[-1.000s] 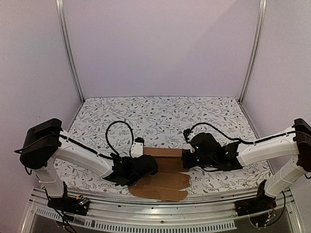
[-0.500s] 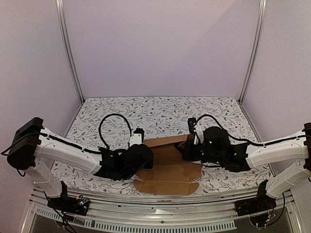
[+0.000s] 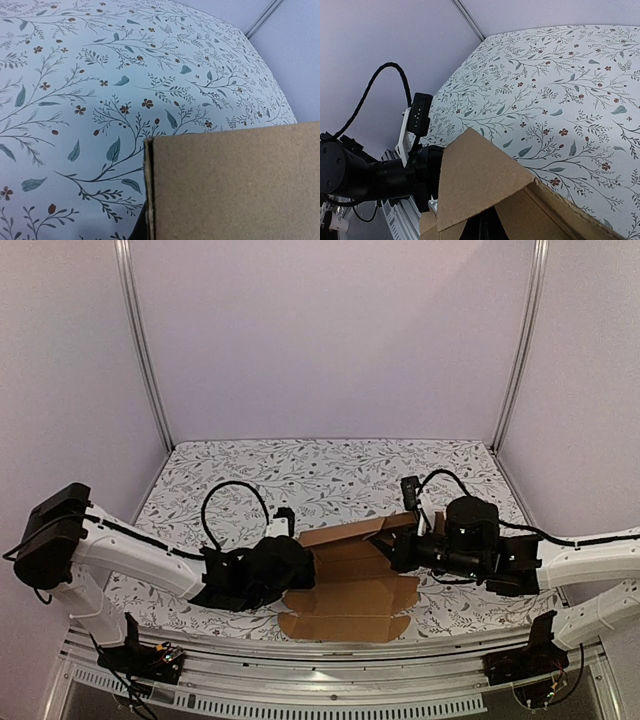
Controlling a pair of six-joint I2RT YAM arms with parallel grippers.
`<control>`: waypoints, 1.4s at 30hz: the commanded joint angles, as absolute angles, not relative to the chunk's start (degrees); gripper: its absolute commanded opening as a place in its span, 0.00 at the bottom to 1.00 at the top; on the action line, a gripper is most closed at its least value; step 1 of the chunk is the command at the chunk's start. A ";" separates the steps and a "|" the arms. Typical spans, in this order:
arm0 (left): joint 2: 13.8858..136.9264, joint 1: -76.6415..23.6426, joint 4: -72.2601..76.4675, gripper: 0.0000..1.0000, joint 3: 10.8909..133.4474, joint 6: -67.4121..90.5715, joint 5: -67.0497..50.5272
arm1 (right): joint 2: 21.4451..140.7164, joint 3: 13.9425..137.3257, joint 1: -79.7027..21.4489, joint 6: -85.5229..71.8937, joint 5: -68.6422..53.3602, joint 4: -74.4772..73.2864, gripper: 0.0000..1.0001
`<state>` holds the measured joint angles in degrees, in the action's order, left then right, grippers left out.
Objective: Fold the paper box
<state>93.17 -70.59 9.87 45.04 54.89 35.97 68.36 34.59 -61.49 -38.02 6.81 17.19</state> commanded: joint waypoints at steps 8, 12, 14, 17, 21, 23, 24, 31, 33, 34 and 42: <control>90.44 -64.68 14.53 0.00 38.37 54.80 30.01 | 54.58 37.88 -64.31 -30.80 7.71 -5.61 0.00; 89.55 -63.72 16.97 0.00 36.13 55.76 27.88 | 48.78 35.89 -64.62 -30.07 7.31 -10.10 0.00; 89.16 -63.40 18.65 0.00 35.15 56.55 26.41 | 46.21 34.10 -64.84 -29.89 7.76 -10.63 0.00; 88.78 -63.28 20.83 0.00 33.92 58.04 24.22 | 42.30 31.18 -65.22 -30.12 8.41 -9.29 0.00; 88.73 -62.92 25.45 0.00 31.64 61.29 20.84 | 37.80 26.91 -65.79 -30.16 7.69 -3.99 0.00; 88.83 -62.46 29.05 0.00 30.06 62.93 18.99 | 35.96 25.50 -65.89 -30.30 6.79 -1.48 0.00; 89.01 -62.33 30.76 0.00 29.43 63.77 18.34 | 35.66 24.95 -65.93 -30.19 6.17 -0.68 0.00; 90.22 -62.31 38.88 0.00 27.65 66.93 13.94 | 36.64 23.42 -66.31 -29.44 5.41 7.07 0.00; 90.44 -62.32 39.17 0.00 27.71 67.40 13.12 | 37.63 23.72 -66.40 -29.39 5.28 9.13 0.00; 90.60 -62.31 39.89 0.00 27.50 67.74 12.66 | 38.42 24.00 -66.46 -29.29 5.27 9.93 0.00; 90.90 -62.37 42.88 0.00 27.12 68.91 9.53 | 43.65 27.52 -67.53 -26.85 4.88 15.07 0.00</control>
